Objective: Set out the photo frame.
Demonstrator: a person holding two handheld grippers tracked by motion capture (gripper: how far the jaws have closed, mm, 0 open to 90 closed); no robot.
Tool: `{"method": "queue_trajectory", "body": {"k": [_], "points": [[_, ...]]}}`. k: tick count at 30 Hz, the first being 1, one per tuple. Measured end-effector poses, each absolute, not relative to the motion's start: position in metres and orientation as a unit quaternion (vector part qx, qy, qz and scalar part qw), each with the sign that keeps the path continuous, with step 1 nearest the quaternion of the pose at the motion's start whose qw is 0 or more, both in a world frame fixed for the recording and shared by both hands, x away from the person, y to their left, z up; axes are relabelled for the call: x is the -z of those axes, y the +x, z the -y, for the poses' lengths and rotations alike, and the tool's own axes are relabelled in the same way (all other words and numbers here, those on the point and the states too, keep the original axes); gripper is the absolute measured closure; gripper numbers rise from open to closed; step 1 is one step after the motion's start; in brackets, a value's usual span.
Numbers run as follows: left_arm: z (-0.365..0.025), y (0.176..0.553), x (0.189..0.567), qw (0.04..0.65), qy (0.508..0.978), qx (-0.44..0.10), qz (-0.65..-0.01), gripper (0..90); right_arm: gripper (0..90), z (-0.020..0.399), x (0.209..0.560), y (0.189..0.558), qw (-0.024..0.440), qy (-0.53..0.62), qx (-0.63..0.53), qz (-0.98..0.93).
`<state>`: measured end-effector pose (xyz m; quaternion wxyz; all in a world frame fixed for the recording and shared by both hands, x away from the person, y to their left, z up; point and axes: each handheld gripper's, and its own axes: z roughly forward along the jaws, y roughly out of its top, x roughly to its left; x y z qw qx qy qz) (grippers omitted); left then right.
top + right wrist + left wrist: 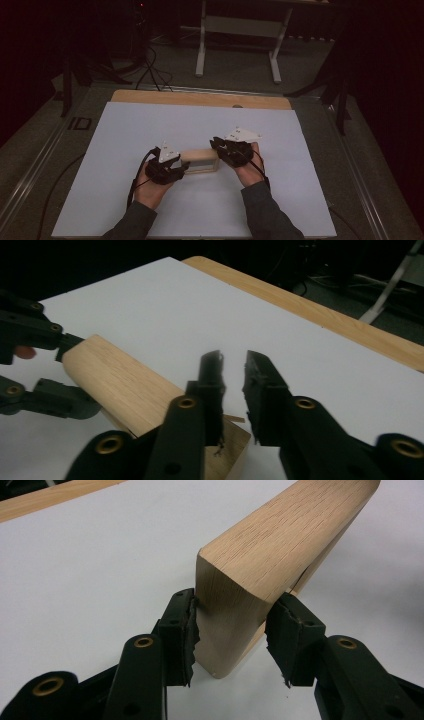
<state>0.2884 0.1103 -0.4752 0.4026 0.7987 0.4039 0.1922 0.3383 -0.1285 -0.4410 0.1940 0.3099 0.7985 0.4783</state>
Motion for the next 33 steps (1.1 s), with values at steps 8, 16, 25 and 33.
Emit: {"method": "queue_trajectory", "body": {"k": [8, 16, 25, 33], "points": [[-0.110, 0.288, 0.475, 0.402, 0.799, -0.192, -0.404, 55.2, 60.1, 0.137, 0.440, 0.331, 0.188, 0.301, -0.481, -0.801], [-0.110, 0.288, 0.475, 0.403, 0.799, -0.192, -0.404, 55.2, 50.8, 0.146, 0.445, 0.324, 0.177, 0.288, -0.486, -0.806], [-0.111, 0.288, 0.475, 0.404, 0.798, -0.189, -0.405, 55.1, 42.1, 0.149, 0.452, 0.324, 0.159, 0.284, -0.486, -0.811], [-0.110, 0.288, 0.475, 0.404, 0.798, -0.192, -0.403, 55.1, 39.8, 0.146, 0.463, 0.326, 0.138, 0.280, -0.479, -0.821]]}}
